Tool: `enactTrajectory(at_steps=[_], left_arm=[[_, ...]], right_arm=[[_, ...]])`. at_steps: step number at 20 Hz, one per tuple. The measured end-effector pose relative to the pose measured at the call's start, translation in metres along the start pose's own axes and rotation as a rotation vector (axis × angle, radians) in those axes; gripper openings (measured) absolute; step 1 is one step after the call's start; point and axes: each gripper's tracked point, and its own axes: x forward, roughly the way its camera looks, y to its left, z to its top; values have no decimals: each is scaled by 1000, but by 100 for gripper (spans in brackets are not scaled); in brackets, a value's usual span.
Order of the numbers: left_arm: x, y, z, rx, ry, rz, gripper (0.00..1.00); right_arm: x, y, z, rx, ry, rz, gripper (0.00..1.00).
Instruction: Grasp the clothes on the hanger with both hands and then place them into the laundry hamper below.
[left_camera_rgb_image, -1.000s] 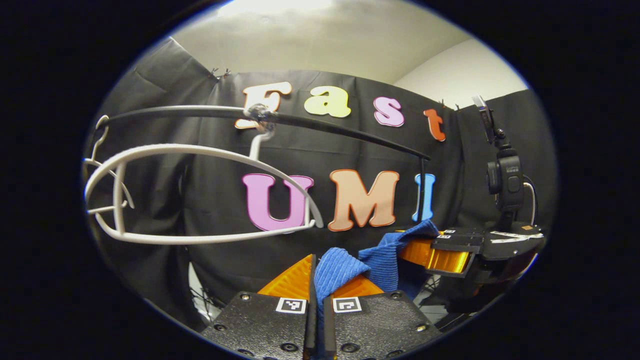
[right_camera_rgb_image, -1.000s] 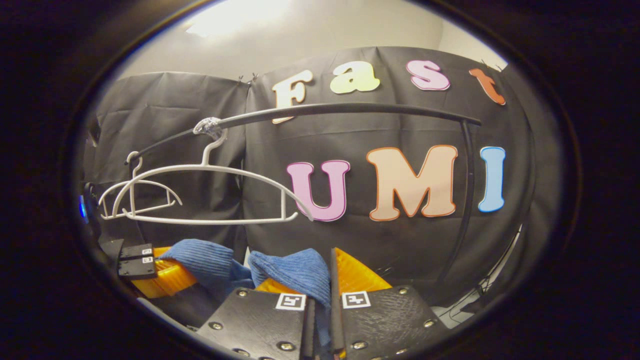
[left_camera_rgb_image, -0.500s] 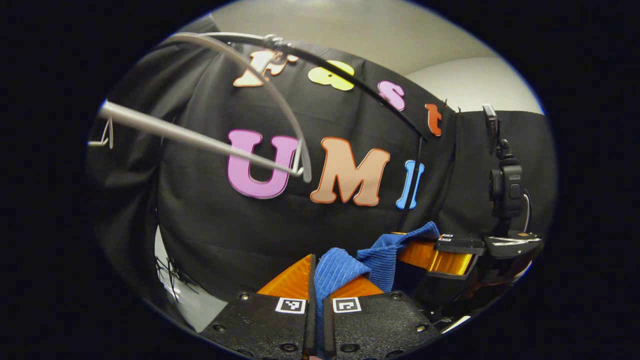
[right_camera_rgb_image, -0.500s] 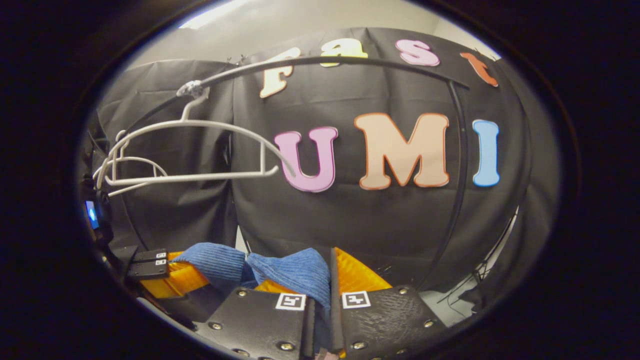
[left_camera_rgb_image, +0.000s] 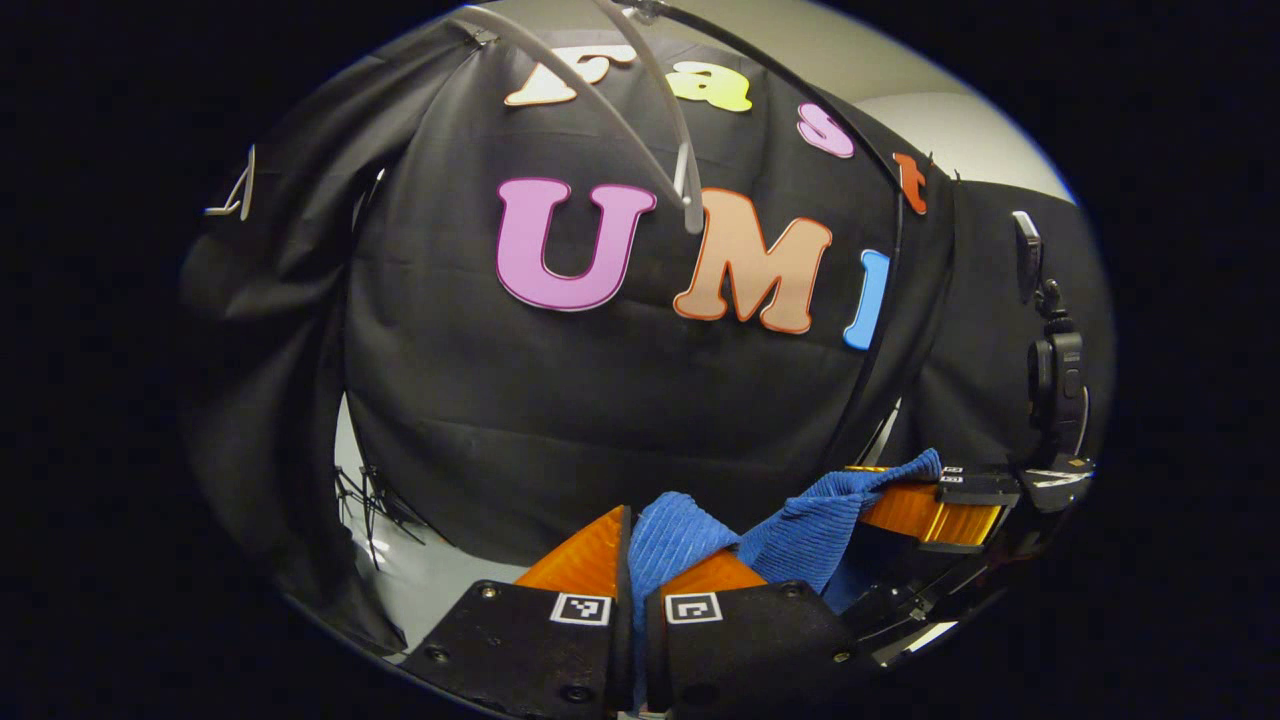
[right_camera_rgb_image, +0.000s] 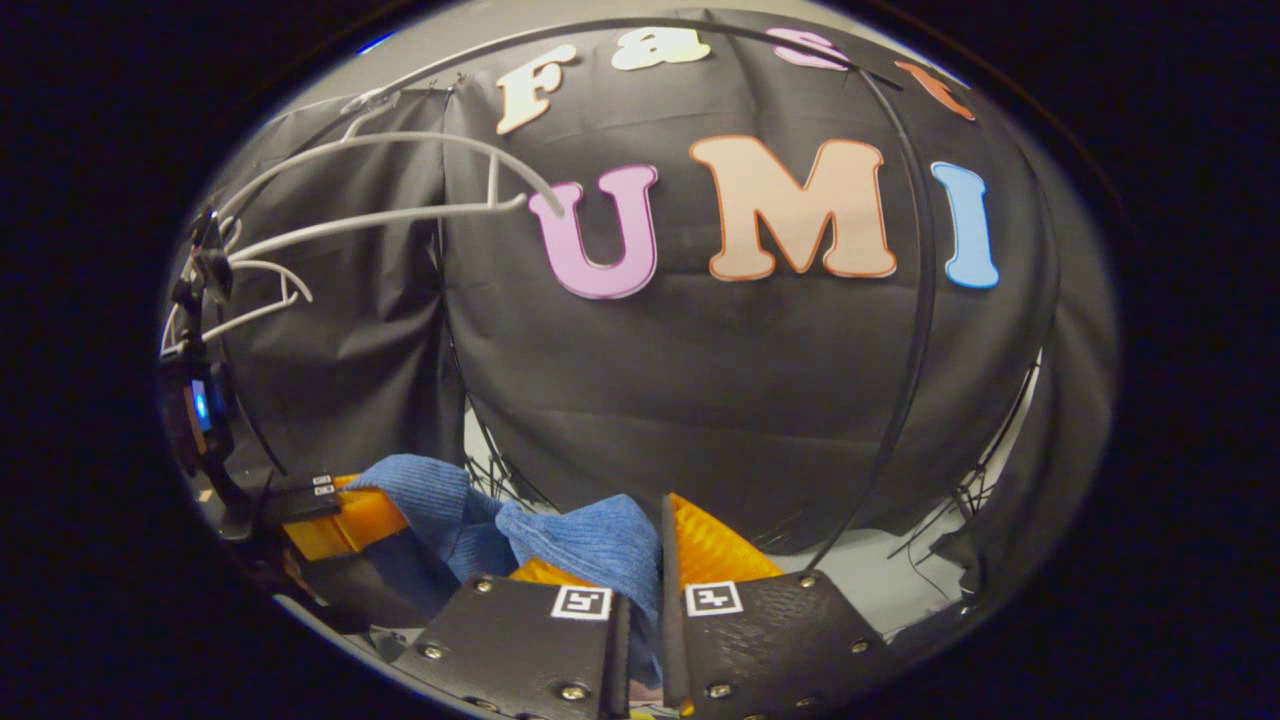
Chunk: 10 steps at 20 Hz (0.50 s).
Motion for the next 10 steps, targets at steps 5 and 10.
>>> enactTrajectory(at_steps=[5, 10], left_arm=[[7, 2, -41, -15, 112, -4, 6], [5, 7, -84, -14, 244, 17, 6]], right_arm=[[3, -4, -55, -22, 134, -15, 13], [14, -5, -105, -3, 240, -22, 13]])
